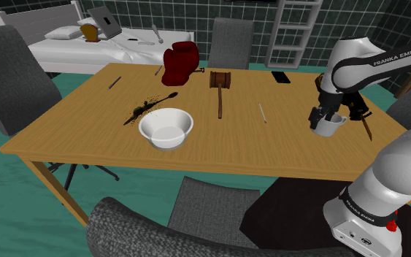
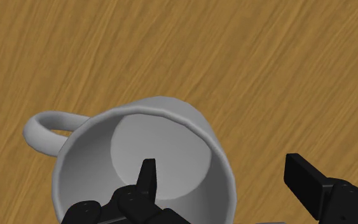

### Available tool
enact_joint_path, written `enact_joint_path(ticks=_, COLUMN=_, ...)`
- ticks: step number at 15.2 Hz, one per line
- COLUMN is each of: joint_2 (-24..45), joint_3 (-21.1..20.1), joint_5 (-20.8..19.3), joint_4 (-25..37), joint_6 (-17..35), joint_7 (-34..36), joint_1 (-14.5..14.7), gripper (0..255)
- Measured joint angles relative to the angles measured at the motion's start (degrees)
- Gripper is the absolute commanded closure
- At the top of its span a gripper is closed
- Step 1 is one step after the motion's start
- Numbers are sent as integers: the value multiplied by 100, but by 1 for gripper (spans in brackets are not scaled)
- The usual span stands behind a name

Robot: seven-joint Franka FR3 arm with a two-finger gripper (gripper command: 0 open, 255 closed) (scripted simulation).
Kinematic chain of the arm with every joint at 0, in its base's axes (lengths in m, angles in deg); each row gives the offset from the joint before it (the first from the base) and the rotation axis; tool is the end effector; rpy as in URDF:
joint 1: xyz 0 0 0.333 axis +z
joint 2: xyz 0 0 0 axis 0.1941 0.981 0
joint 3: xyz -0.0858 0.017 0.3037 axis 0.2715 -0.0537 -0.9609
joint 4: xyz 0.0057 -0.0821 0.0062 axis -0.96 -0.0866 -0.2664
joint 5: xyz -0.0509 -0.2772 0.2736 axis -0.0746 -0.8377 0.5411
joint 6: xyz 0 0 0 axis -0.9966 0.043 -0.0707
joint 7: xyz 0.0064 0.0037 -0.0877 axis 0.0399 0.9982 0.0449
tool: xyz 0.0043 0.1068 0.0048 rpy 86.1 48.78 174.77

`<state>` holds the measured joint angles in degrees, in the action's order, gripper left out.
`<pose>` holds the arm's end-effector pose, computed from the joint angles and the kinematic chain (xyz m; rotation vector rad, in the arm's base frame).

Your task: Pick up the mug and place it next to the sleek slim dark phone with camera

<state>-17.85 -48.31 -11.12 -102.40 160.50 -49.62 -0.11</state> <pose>0.2641 -0.1932 0.3354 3.0541 -0.3454 -0.1589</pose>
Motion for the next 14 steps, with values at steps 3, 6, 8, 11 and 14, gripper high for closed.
enact_joint_path(ticks=3, joint_2=1, joint_3=1, joint_5=0, joint_4=0, joint_6=2, joint_7=0, joint_1=0, gripper=255)
enact_joint_path(ticks=6, joint_2=1, joint_3=0, joint_5=0, joint_4=0, joint_6=2, joint_7=0, joint_1=0, gripper=255)
enact_joint_path(ticks=8, joint_2=0, joint_3=0, joint_5=0, joint_4=0, joint_6=3, joint_7=0, joint_1=1, gripper=255)
enact_joint_path(ticks=11, joint_2=1, joint_3=0, joint_5=0, joint_4=1, joint_6=4, joint_7=0, joint_1=1, gripper=255)
enact_joint_path(ticks=14, joint_2=-82, joint_3=-26, joint_5=24, joint_4=49, joint_6=-127, joint_7=-19, joint_1=-3, gripper=255)
